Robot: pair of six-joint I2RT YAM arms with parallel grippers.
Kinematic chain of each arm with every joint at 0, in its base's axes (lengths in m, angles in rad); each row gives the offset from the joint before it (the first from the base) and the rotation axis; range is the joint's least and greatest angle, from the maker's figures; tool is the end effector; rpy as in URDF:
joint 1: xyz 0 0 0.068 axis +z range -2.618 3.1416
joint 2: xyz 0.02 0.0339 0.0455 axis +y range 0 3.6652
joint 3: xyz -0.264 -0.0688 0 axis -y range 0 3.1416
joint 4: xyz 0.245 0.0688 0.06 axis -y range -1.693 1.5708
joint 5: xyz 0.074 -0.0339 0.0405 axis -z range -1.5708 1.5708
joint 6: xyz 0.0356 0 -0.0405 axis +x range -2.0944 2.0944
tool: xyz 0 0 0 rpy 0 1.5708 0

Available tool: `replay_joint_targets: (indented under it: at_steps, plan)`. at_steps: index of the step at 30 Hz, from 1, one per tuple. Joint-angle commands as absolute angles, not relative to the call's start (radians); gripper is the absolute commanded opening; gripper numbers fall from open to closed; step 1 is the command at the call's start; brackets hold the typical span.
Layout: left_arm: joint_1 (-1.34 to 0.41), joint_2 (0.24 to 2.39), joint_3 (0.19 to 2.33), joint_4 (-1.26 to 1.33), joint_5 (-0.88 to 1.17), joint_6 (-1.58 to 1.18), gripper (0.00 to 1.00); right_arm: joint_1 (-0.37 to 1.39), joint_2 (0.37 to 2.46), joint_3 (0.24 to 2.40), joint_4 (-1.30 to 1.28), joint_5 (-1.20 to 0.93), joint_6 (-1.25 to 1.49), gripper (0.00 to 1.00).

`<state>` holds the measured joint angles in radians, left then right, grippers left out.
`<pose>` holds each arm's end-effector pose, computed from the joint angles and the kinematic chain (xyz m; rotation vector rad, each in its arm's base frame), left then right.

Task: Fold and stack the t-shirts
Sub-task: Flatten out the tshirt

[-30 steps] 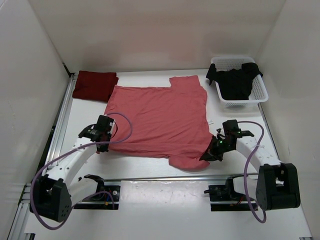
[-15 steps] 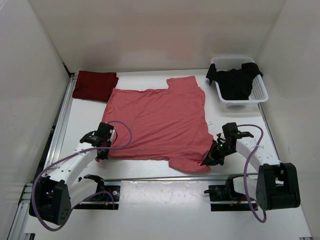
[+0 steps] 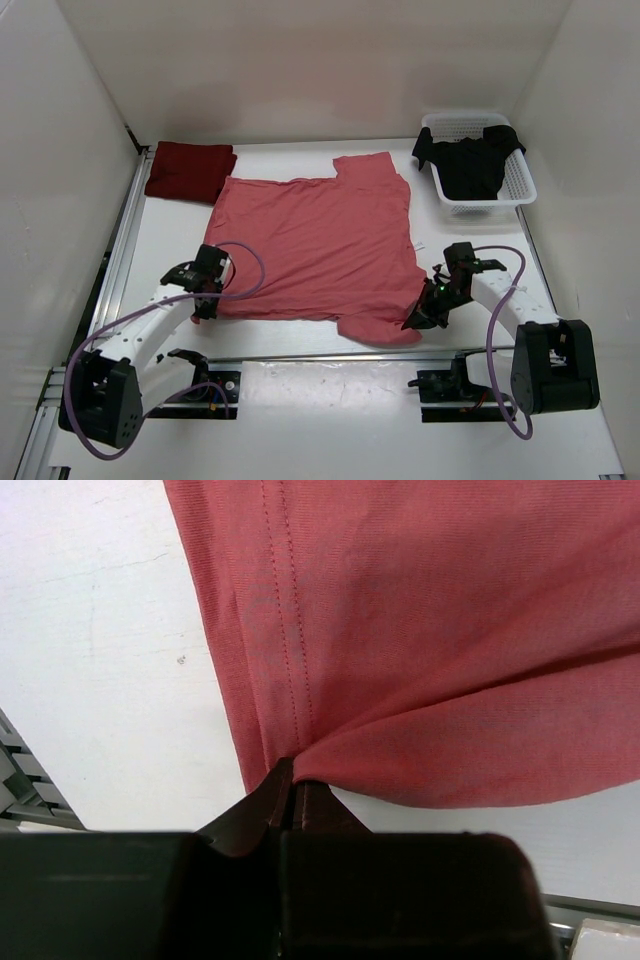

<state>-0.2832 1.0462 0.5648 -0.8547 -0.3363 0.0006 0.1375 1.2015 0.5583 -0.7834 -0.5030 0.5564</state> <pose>0.1547 -0.0328 0.1771 0.3445 2.8120 0.4290 0.1679 0.0406 0.1567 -0.5691 -2.9451 -0.7983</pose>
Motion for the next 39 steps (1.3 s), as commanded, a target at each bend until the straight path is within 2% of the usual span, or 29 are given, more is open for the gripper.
replay_joint_targets:
  at_steps: [1, 17, 39]
  plan:
    - [-0.278, 1.066, 0.583, -0.842, -0.319, 0.000, 0.10, 0.133, 1.204, 0.546, -0.775, -0.508, 0.541, 0.00]
    - [-0.238, 1.013, 0.601, -0.784, -0.357, 0.000, 0.10, 0.133, 1.285, 0.566, -0.772, -0.468, 0.474, 0.00]
    - [-0.238, 0.994, 0.540, -0.784, -0.348, 0.000, 0.10, 0.133, 1.181, 0.538, -0.781, -0.477, 0.503, 0.00]
